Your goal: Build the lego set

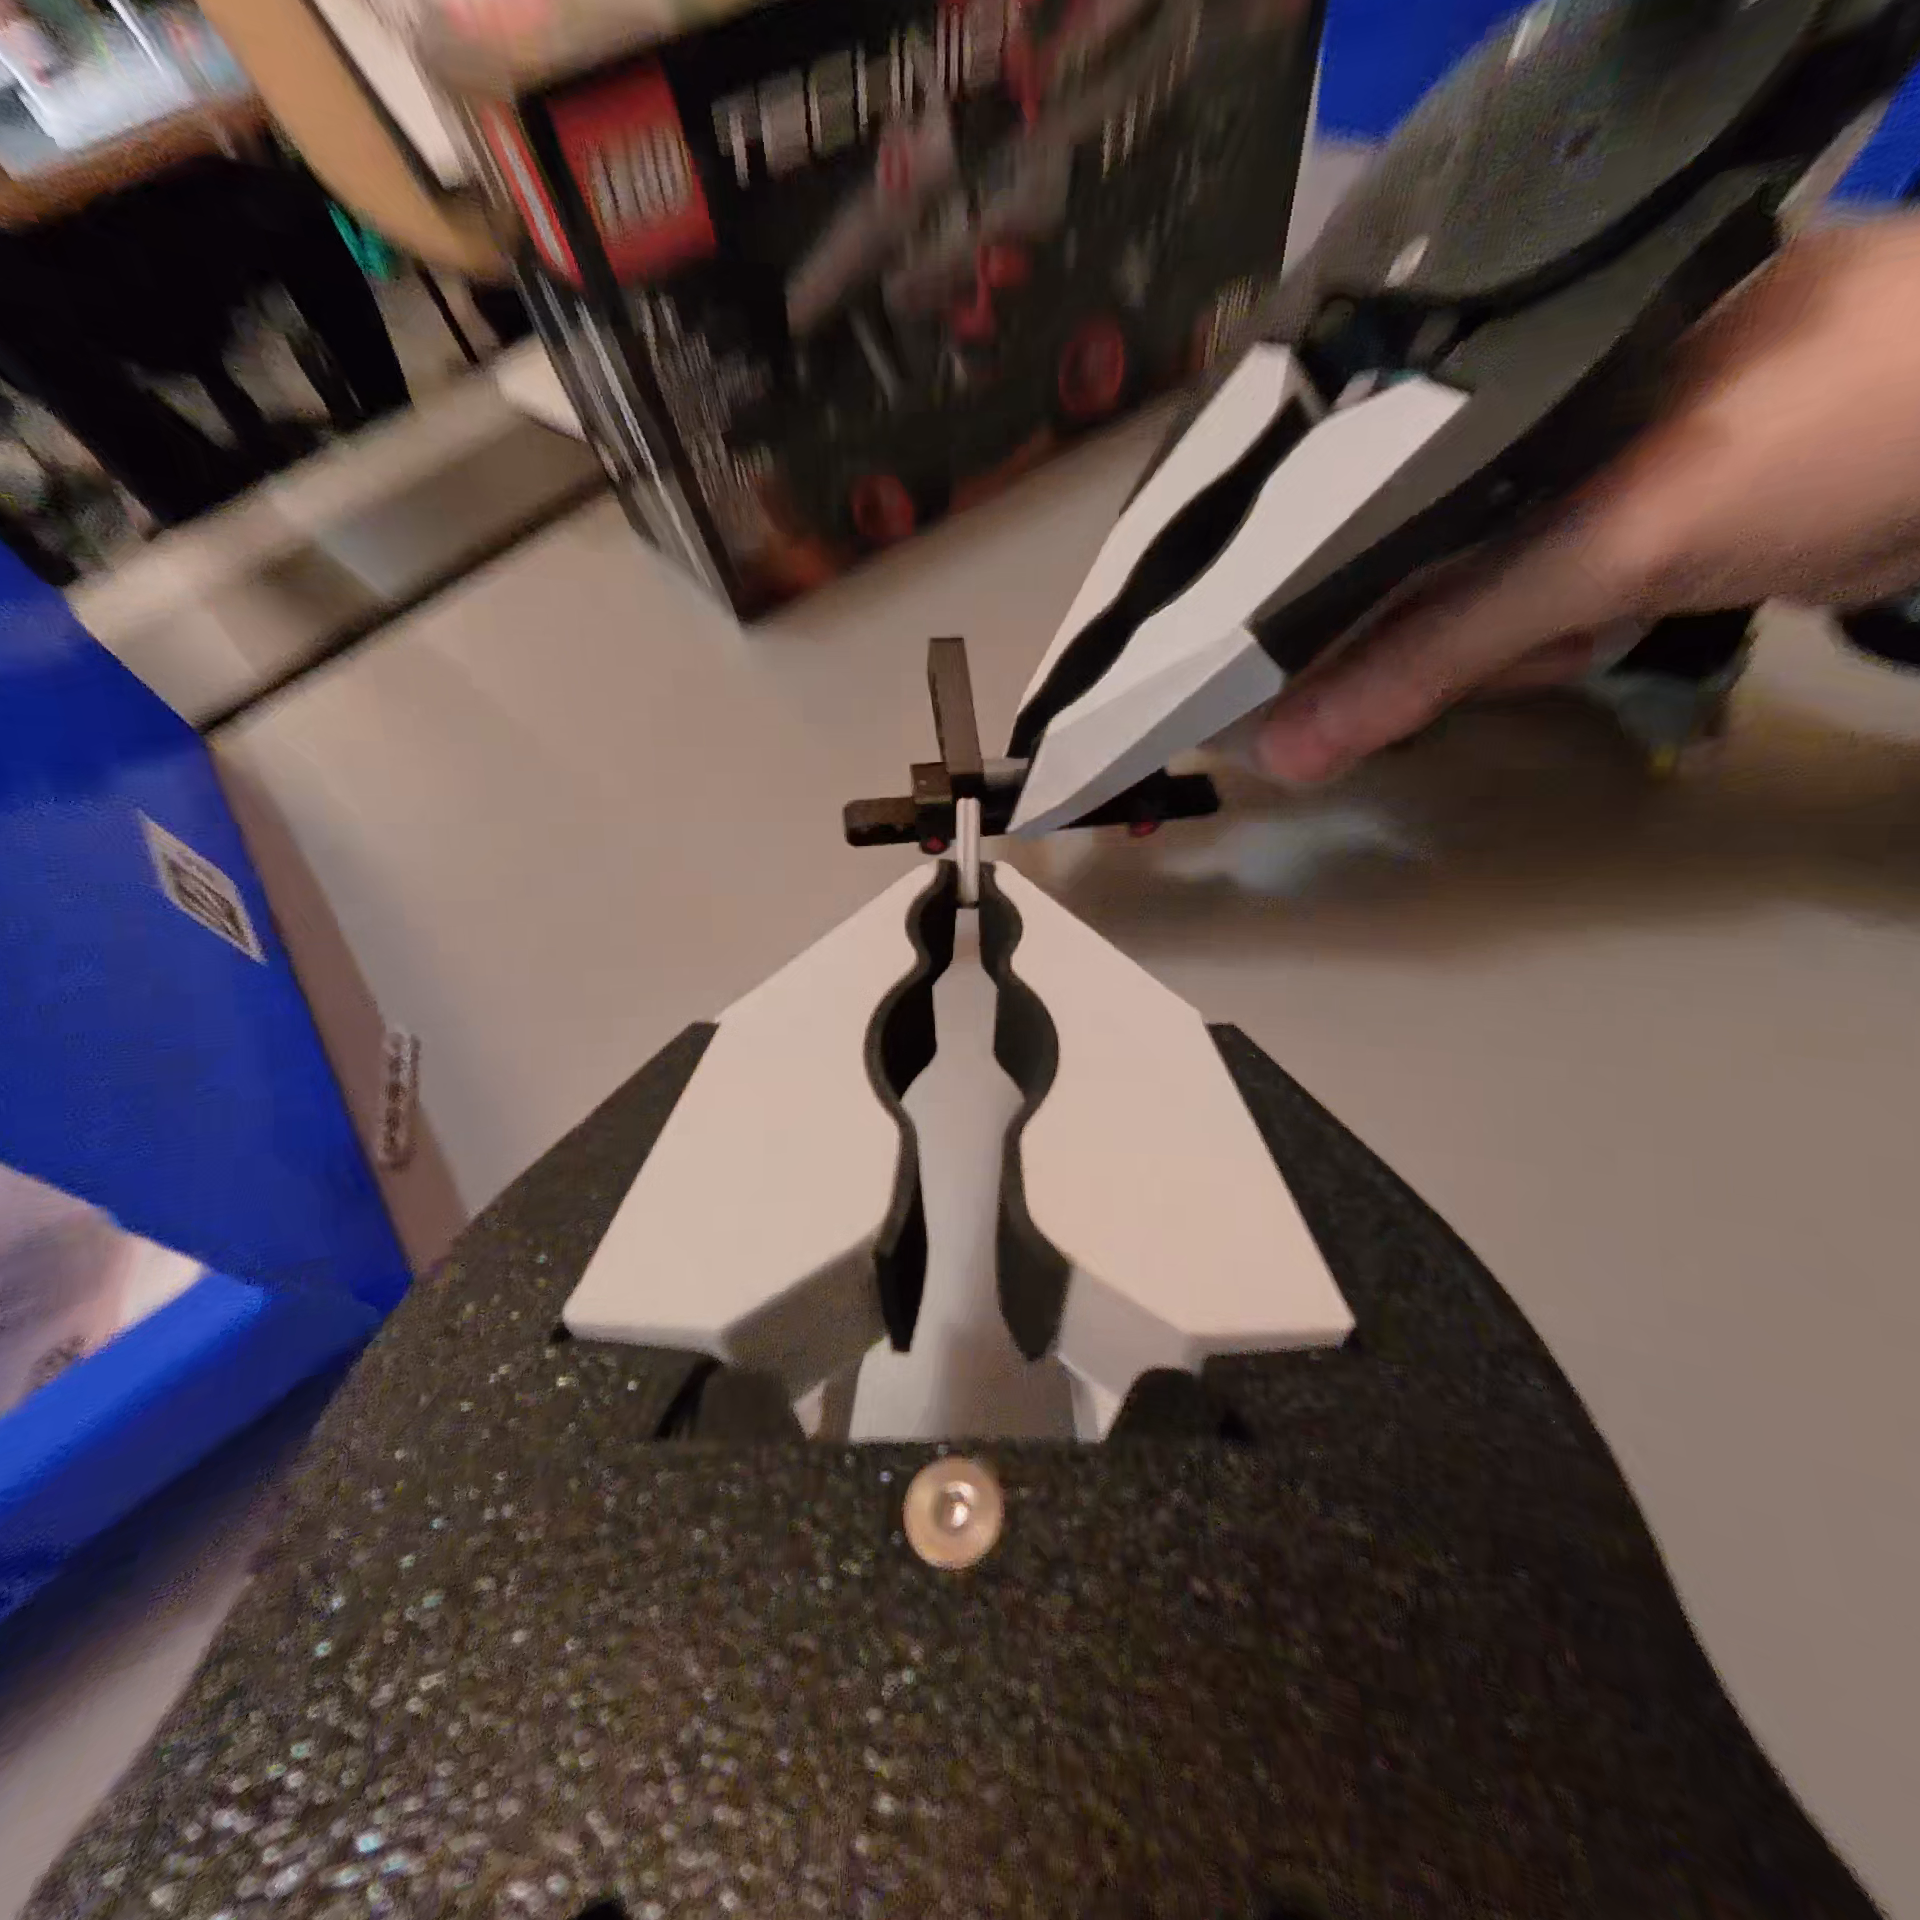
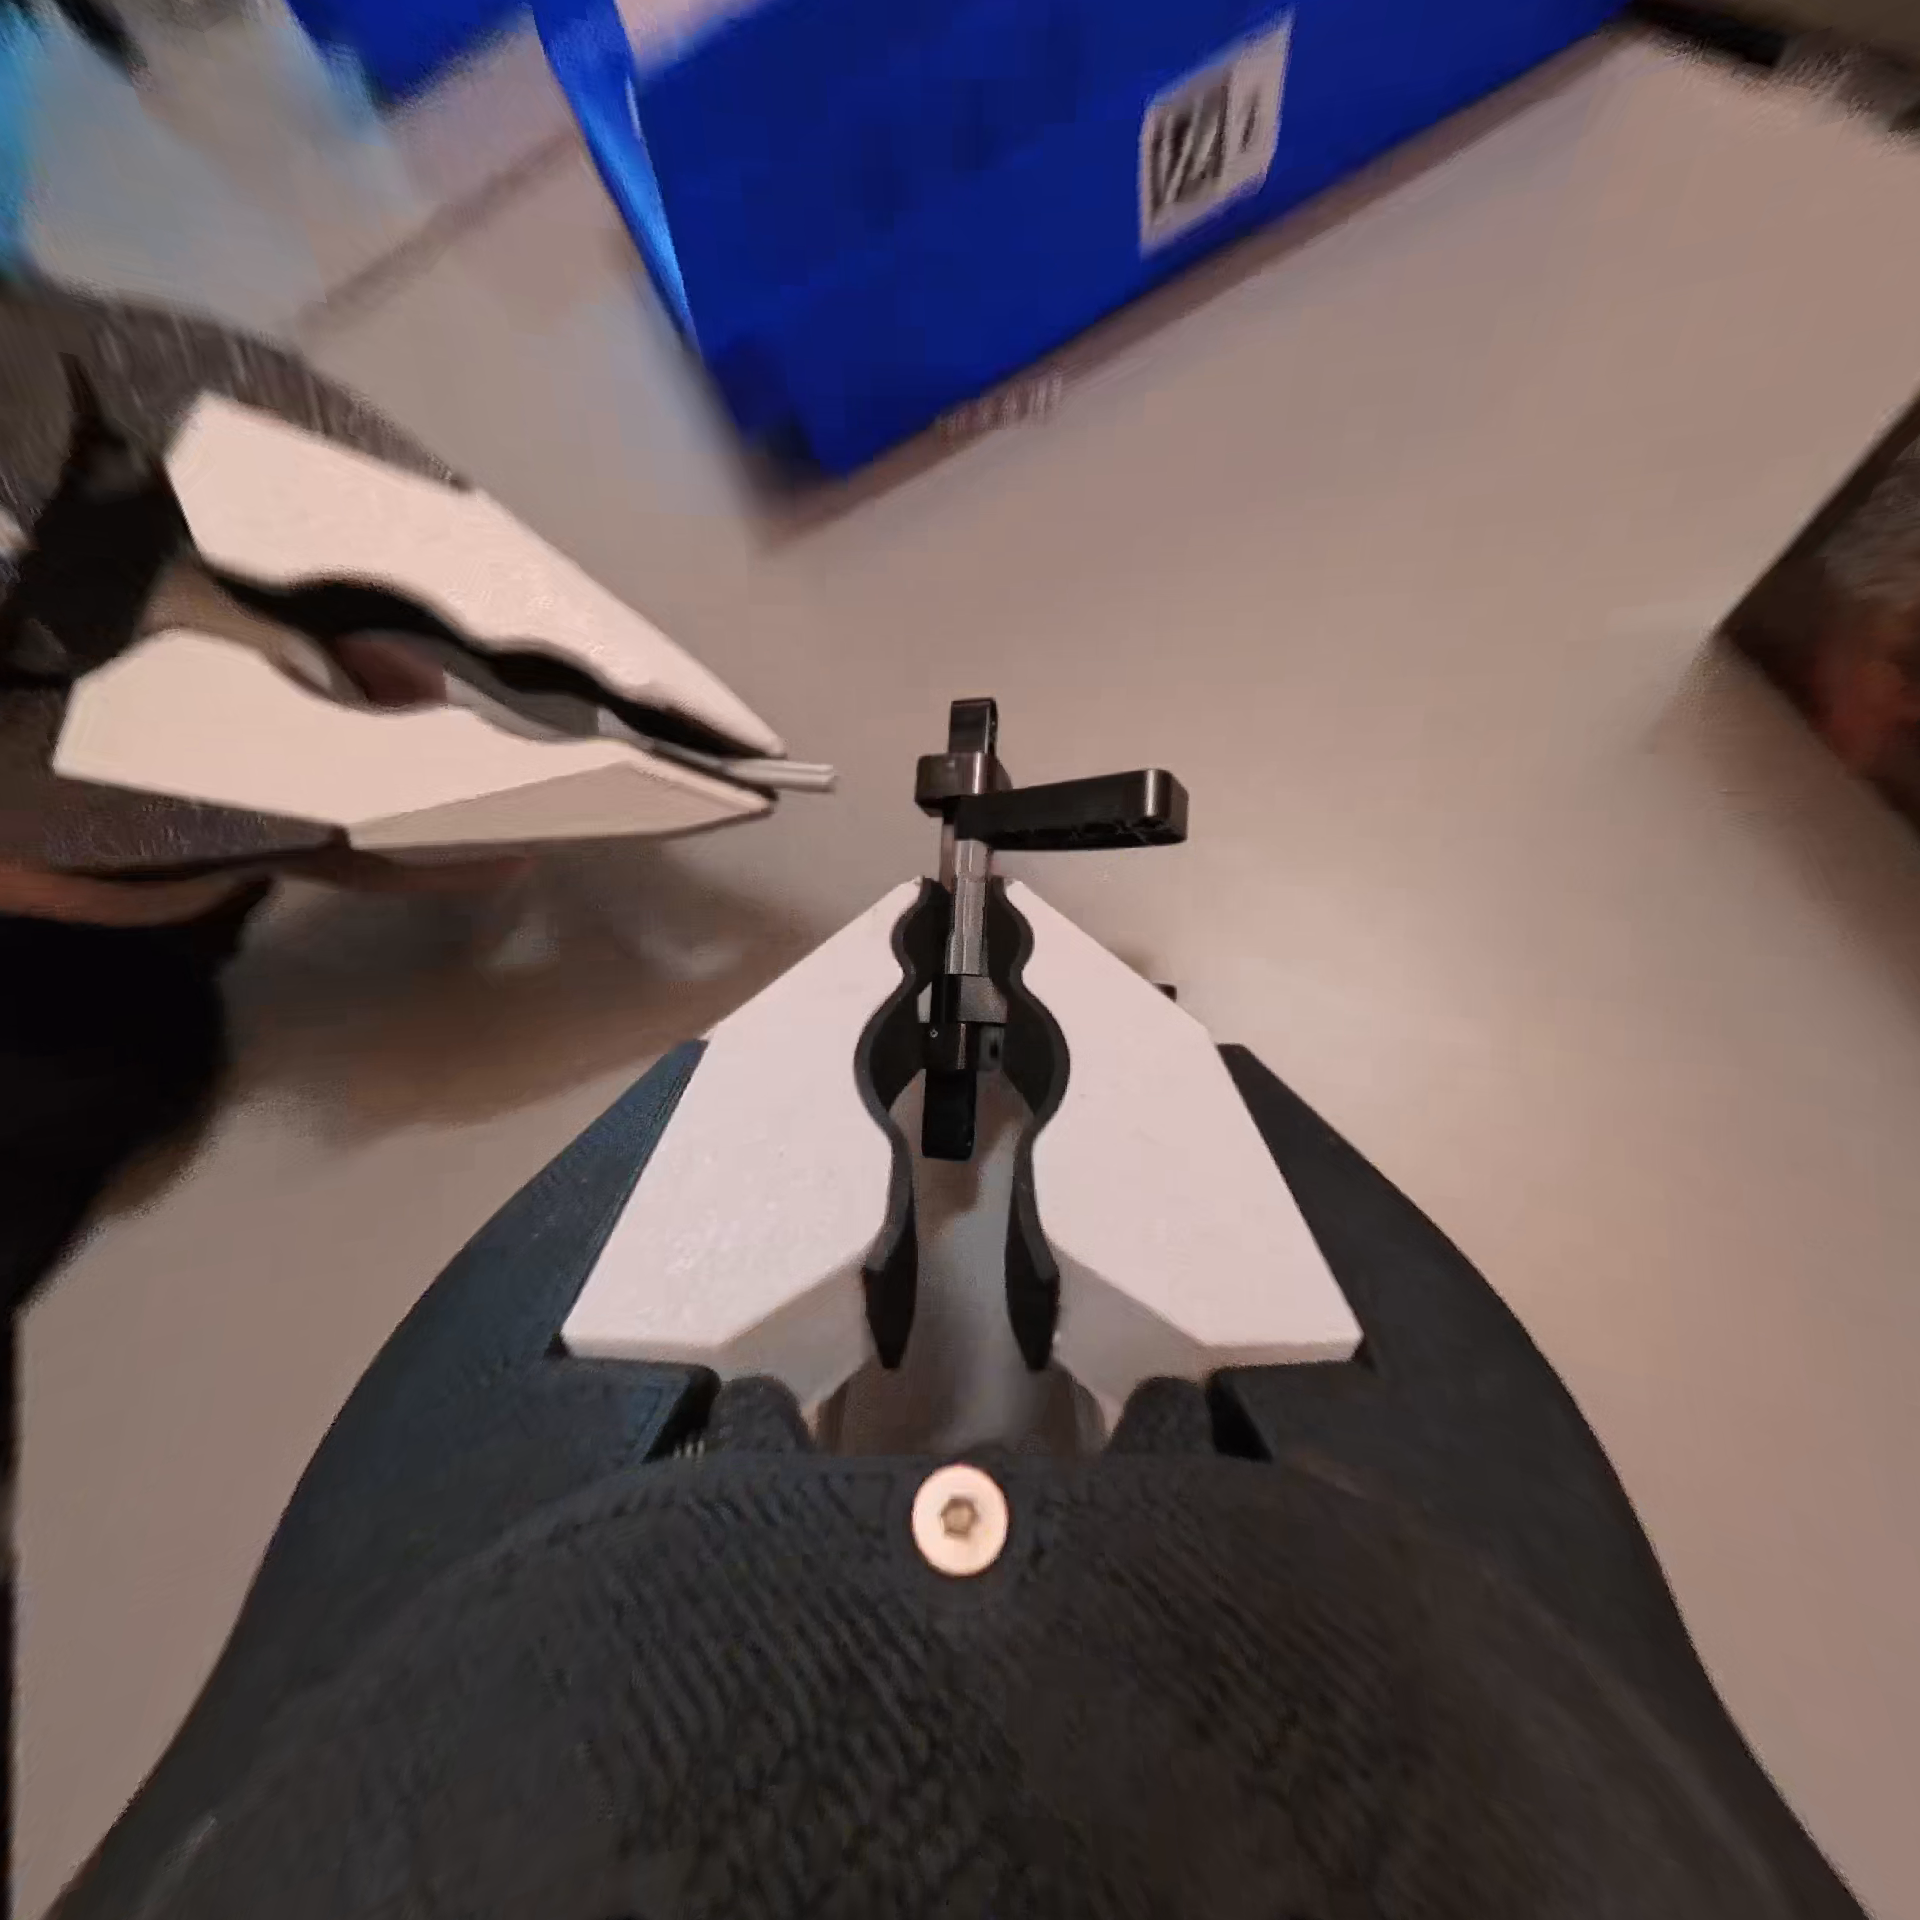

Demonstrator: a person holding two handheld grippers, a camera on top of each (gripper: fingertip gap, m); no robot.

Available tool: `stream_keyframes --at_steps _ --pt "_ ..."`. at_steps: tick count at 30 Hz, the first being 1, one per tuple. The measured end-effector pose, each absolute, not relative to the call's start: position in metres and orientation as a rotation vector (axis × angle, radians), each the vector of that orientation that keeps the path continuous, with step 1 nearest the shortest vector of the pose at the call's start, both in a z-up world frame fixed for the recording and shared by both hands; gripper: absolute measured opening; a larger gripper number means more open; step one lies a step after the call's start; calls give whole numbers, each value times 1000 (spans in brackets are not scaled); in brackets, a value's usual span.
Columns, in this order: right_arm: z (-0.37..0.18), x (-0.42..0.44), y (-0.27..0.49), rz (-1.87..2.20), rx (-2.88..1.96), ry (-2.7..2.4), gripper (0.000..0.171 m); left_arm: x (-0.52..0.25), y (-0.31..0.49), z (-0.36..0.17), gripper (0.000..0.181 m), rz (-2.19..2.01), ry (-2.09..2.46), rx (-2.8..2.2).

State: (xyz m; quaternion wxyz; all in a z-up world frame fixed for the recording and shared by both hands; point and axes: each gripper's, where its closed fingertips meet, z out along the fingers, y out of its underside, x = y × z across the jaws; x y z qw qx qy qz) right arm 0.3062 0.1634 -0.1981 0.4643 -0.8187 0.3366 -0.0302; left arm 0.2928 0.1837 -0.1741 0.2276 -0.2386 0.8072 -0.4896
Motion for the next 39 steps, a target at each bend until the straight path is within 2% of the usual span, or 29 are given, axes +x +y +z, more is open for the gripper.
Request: stream_keyframes --at_steps 5,11,23,39 --pt "-116 296 159 -53 -1558 679 7 283 169 -127 2 -1494 2069 -629" --pt "-92 275 139 -236 -1411 566 7 268 160 -86 2 -1614 1960 -614" --pt "-92 262 125 -497 -1487 468 7 257 141 -89 2 -1572 2025 -574" --pt "-99 263 130 -478 -1495 490 7 260 146 -97 2 -1479 2071 -565"
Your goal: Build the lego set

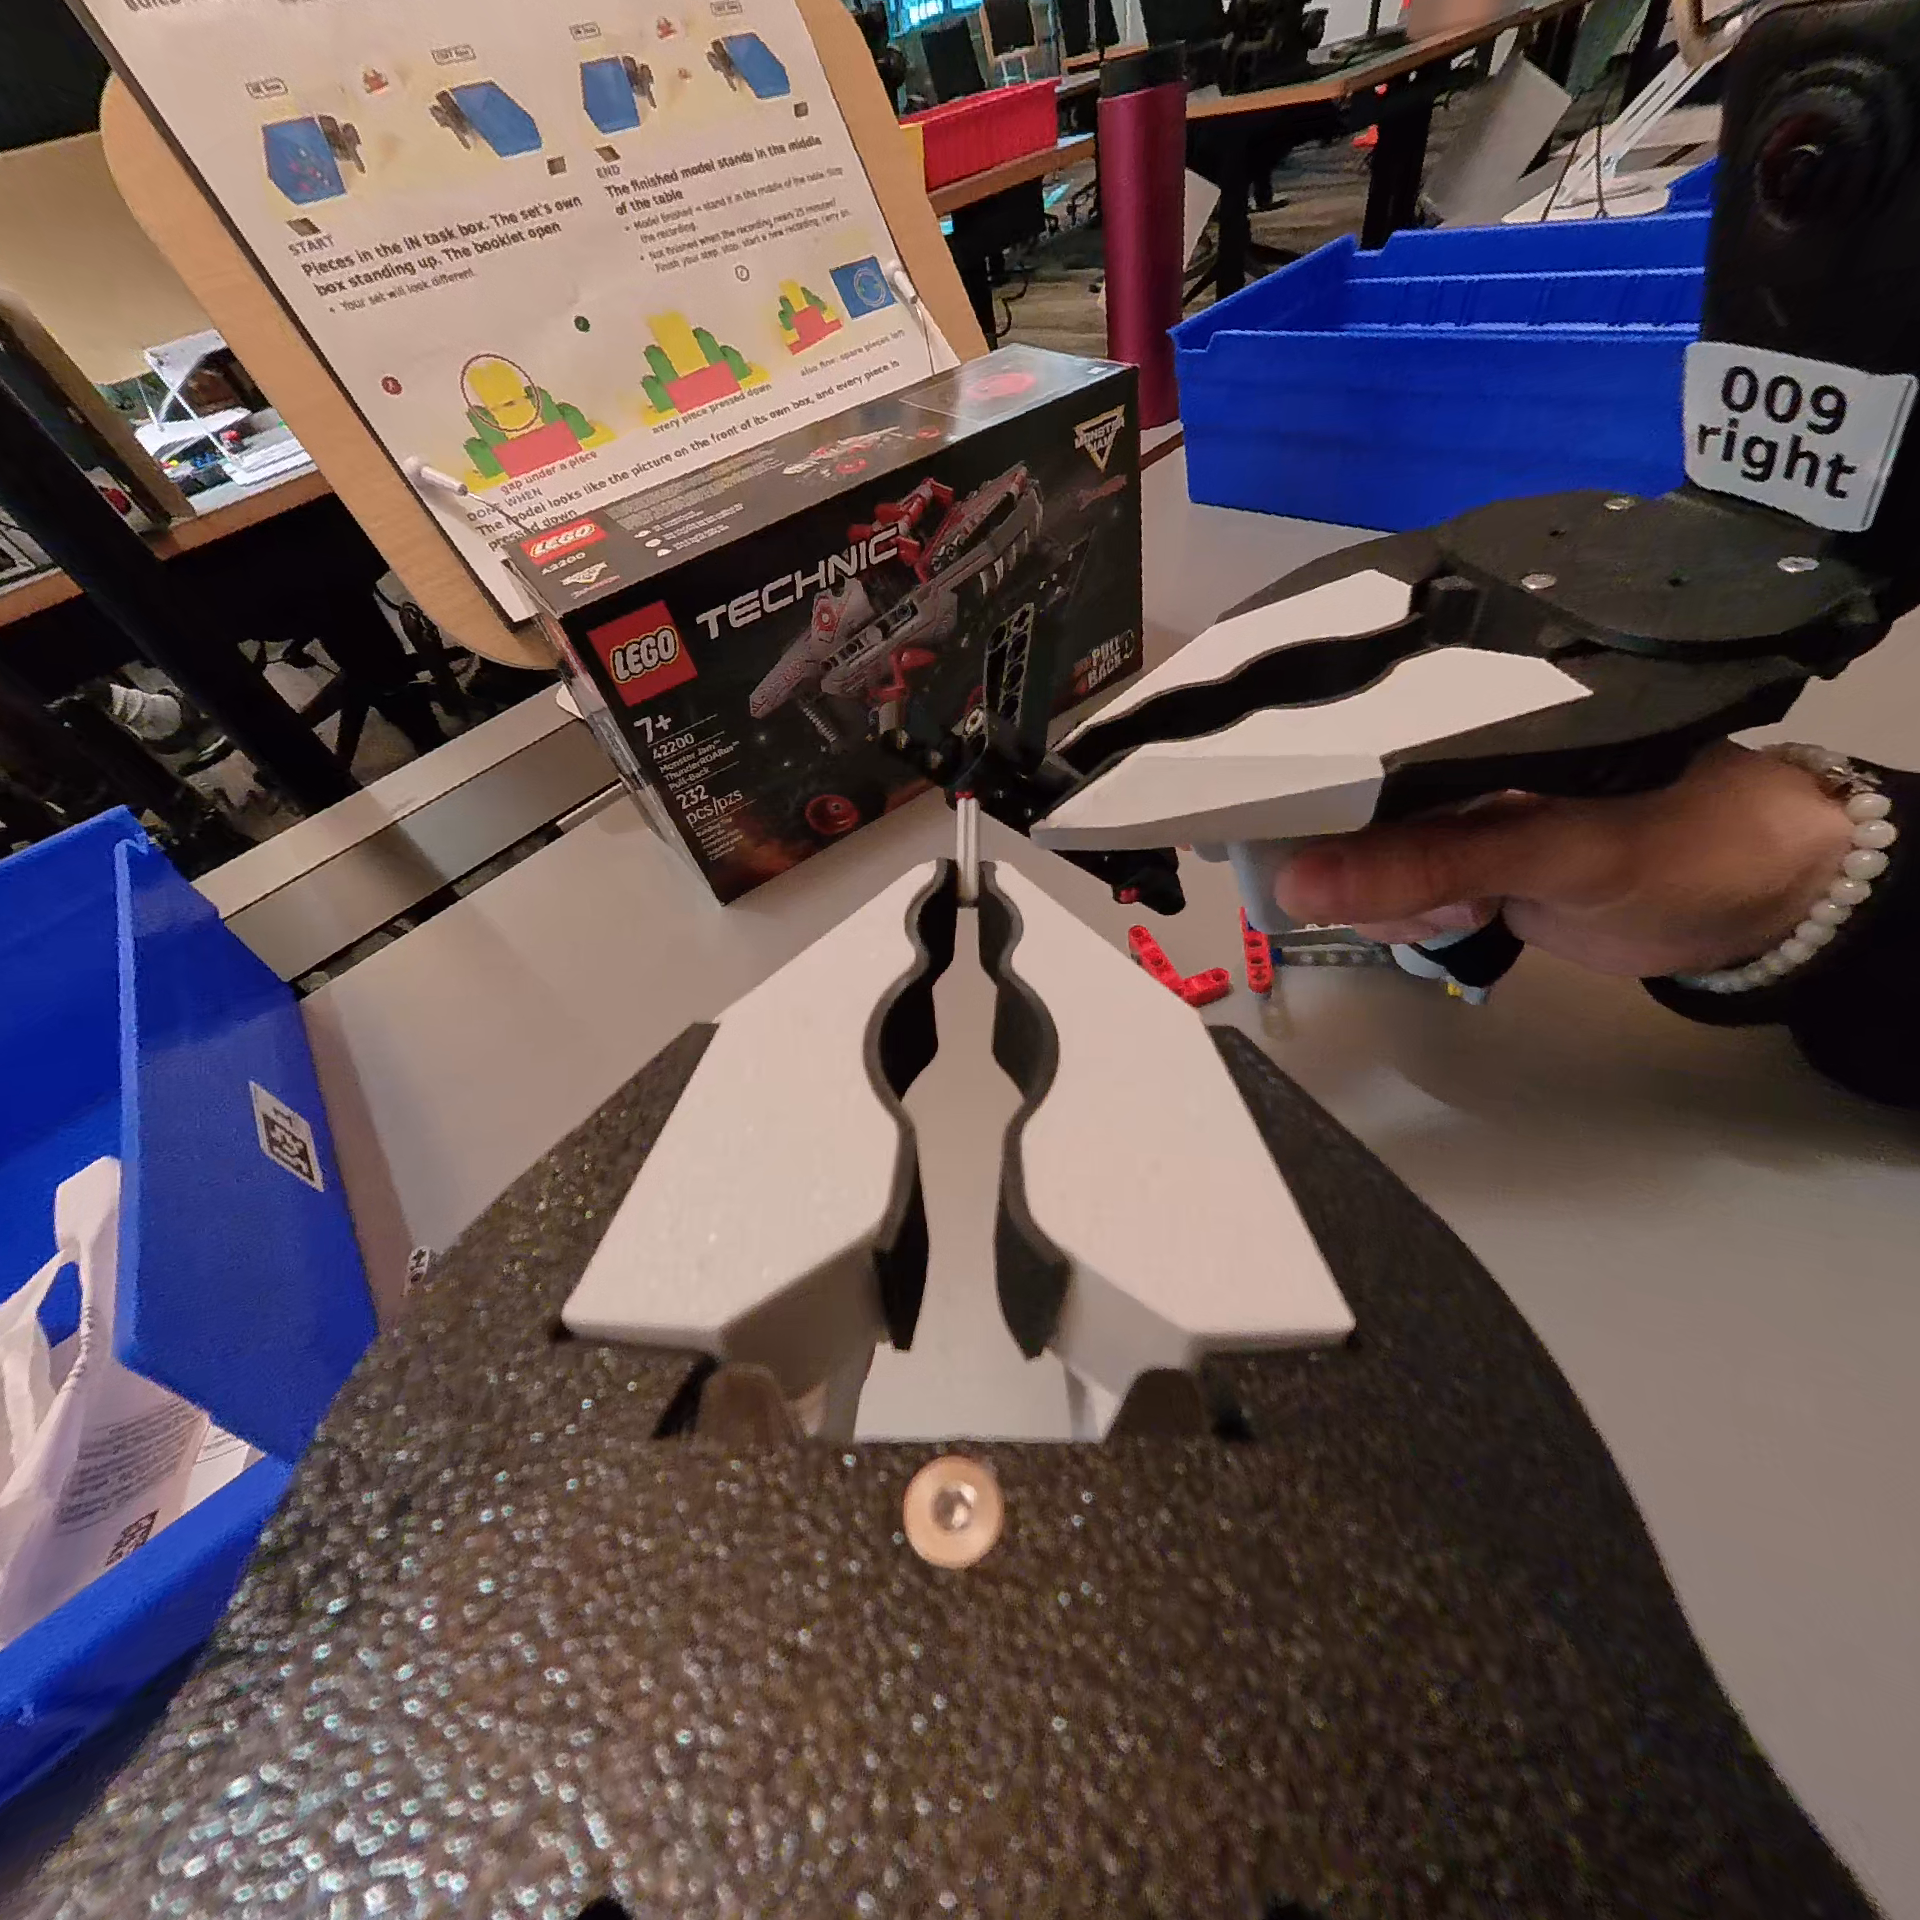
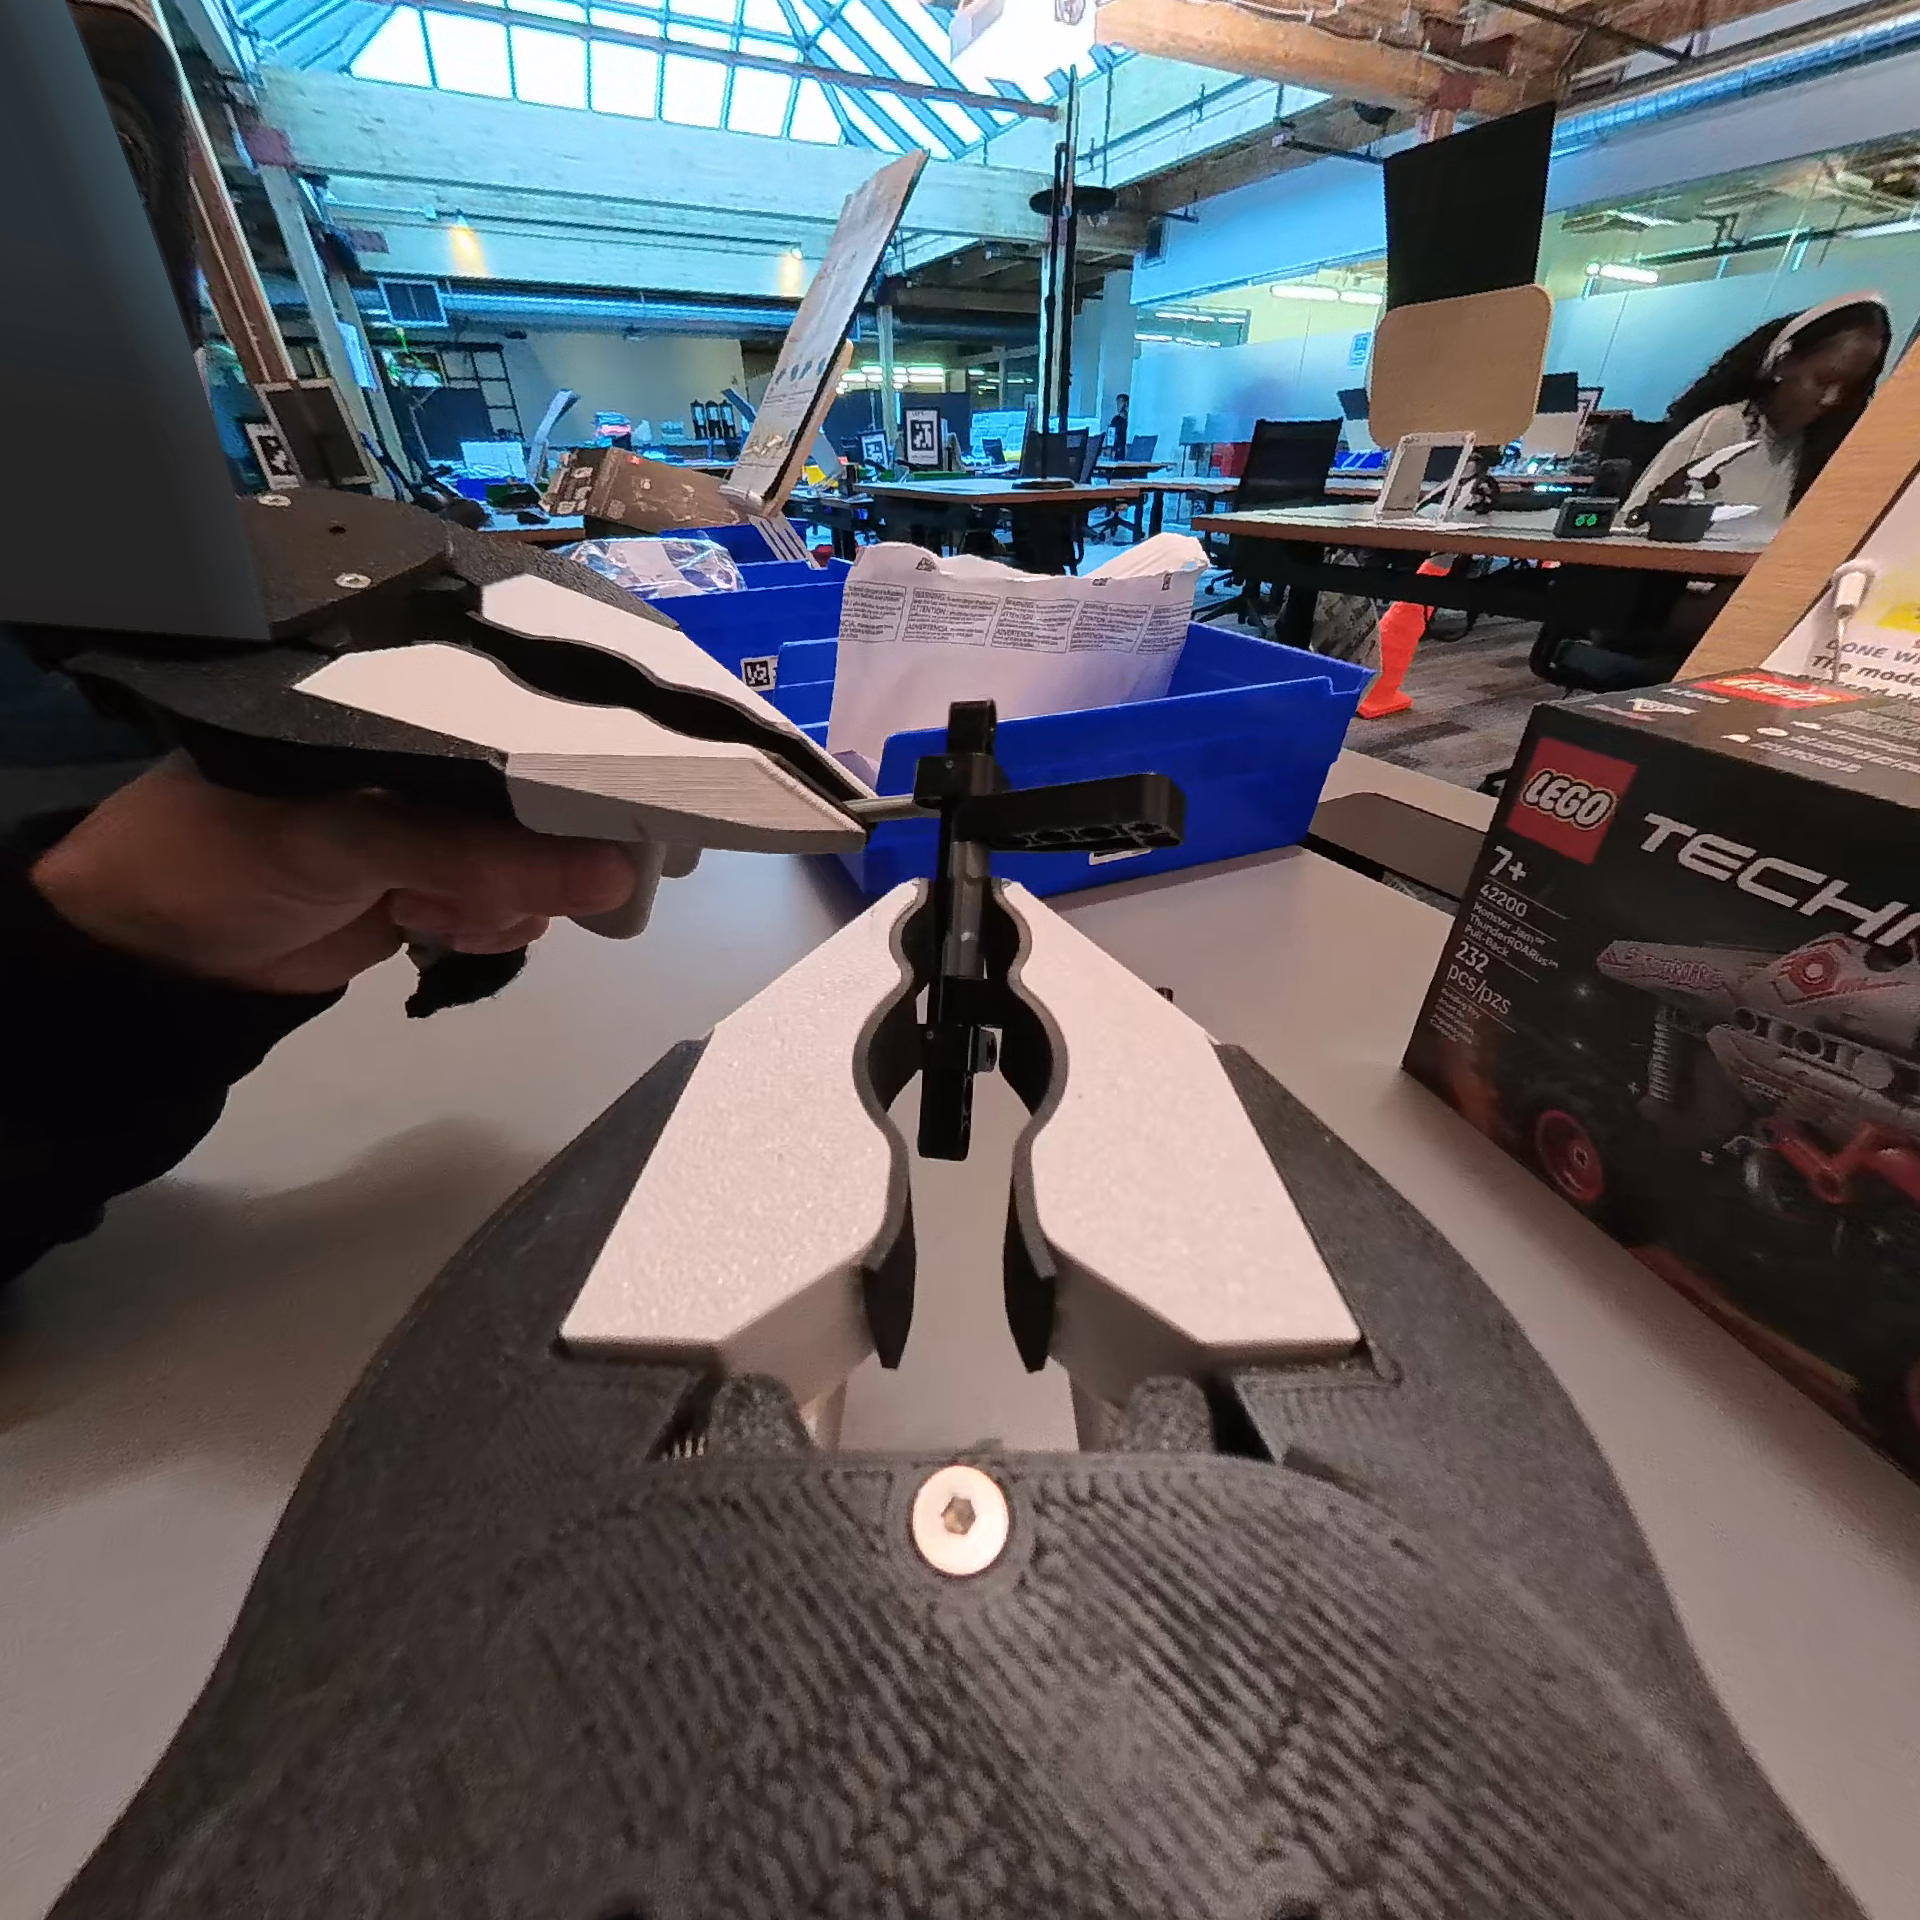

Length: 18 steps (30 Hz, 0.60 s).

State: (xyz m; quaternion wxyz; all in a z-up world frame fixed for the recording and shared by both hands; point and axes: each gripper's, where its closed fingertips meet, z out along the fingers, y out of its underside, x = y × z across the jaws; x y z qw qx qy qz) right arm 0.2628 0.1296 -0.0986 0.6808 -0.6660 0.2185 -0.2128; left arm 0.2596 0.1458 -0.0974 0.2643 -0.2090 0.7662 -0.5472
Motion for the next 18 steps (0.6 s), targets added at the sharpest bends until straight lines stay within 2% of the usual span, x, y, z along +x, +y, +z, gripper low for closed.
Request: stream_keyframes --at_steps 18 --pt "-109 265 130 -572 -1601 462 8 264 149 -107 2 -1408 2096 -571"
